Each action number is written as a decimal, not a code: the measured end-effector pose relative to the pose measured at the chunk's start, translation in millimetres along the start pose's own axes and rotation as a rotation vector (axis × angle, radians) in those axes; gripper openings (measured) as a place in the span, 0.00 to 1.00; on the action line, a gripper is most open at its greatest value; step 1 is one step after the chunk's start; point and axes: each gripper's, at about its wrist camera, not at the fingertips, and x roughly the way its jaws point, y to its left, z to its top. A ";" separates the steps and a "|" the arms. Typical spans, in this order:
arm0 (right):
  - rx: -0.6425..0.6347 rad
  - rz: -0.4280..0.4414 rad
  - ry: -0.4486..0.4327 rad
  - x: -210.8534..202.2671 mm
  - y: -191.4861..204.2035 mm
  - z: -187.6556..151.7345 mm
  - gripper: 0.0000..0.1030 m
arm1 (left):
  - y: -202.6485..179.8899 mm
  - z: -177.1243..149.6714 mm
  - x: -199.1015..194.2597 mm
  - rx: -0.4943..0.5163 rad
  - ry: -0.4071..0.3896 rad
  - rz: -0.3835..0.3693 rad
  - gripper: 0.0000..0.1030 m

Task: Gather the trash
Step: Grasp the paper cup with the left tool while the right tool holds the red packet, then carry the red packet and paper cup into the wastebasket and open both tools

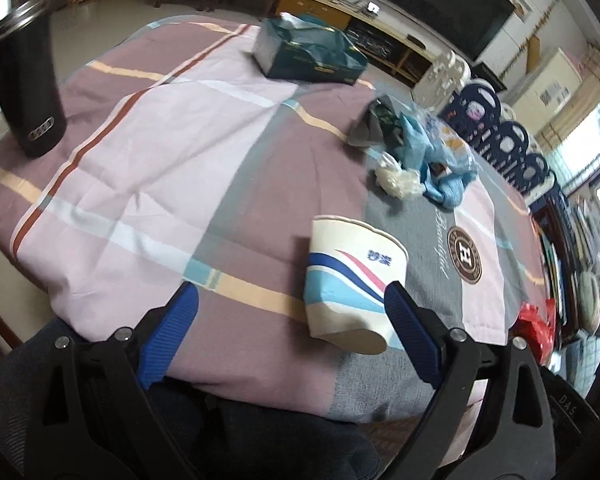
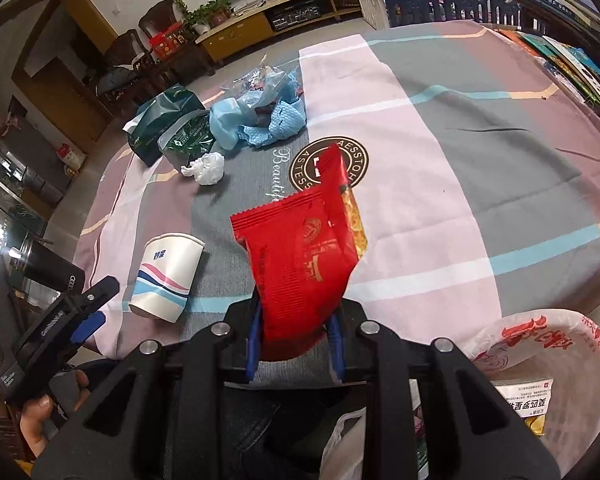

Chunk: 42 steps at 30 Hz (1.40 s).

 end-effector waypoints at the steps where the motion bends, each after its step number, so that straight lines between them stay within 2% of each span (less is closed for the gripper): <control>1: 0.010 0.005 -0.001 -2.4 -4.1 -0.9 0.27 | -14.1 0.8 5.8 0.055 0.024 0.009 0.91; 6: 0.052 0.011 -0.007 -15.3 -24.1 -5.0 0.27 | -57.2 4.1 34.4 0.227 0.133 0.078 0.91; 9: 0.070 0.005 -0.014 -23.2 -35.8 -8.1 0.27 | -61.5 5.7 51.5 0.231 0.212 0.094 0.91; 11: 0.070 0.001 -0.021 -28.0 -39.9 -9.5 0.27 | -58.2 6.5 57.6 0.210 0.244 0.098 0.85; 12: 0.063 0.001 -0.027 -30.3 -40.5 -10.4 0.27 | -56.3 5.6 59.4 0.205 0.252 0.100 0.75; 13: 0.056 -0.001 -0.032 -31.9 -40.1 -10.9 0.27 | -56.1 4.3 60.9 0.208 0.261 0.101 0.71; 17: 0.034 0.000 -0.043 -37.3 -32.1 -11.4 0.27 | -55.9 2.8 56.9 0.215 0.240 0.080 0.69; 20: 0.016 0.001 -0.052 -44.3 -25.1 -12.2 0.27 | -50.5 2.2 40.5 0.190 0.155 0.069 0.68; 23: -0.017 -0.004 -0.061 -51.7 -16.0 -13.7 0.27 | -53.7 -5.4 14.7 0.206 0.063 0.086 0.68; 29: -0.049 -0.015 -0.079 -73.0 -9.6 -19.9 0.27 | -70.0 -33.2 -26.1 0.261 0.002 0.044 0.68; 37: -0.022 -0.074 -0.111 -122.6 -45.5 -37.1 0.27 | -109.1 -58.5 -75.0 0.342 -0.066 -0.056 0.68; 42: -0.004 -0.138 -0.112 -152.0 -75.9 -57.2 0.27 | -127.5 -75.2 -91.1 0.385 -0.044 -0.124 0.68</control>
